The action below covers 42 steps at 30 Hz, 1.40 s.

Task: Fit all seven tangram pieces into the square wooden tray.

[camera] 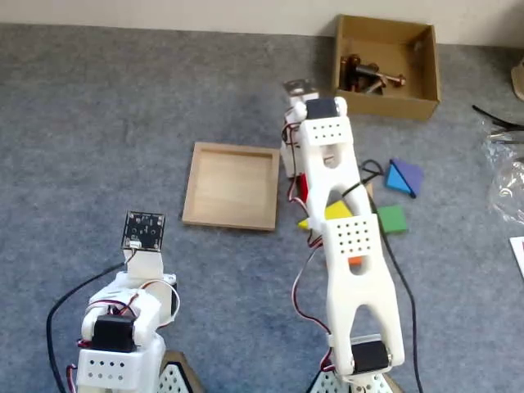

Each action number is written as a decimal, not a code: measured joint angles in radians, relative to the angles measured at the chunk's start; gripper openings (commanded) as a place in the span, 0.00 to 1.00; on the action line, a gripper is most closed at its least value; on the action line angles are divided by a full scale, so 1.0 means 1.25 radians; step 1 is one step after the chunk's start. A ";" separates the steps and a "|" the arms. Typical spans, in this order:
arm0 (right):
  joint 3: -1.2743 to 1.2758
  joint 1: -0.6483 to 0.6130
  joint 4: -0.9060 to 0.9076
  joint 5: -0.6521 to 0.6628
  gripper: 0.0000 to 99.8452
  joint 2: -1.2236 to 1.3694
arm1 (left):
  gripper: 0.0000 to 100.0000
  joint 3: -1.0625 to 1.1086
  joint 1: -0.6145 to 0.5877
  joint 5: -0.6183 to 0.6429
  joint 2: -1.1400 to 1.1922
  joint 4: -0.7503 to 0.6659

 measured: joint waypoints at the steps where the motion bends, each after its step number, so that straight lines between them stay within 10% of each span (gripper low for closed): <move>1: 0.000 0.000 0.000 0.000 0.22 0.000 | 0.01 0.000 0.000 0.000 0.000 0.000; 42: -0.091 -0.018 0.011 -0.068 0.06 0.004 | 0.01 0.000 0.000 0.000 0.000 0.000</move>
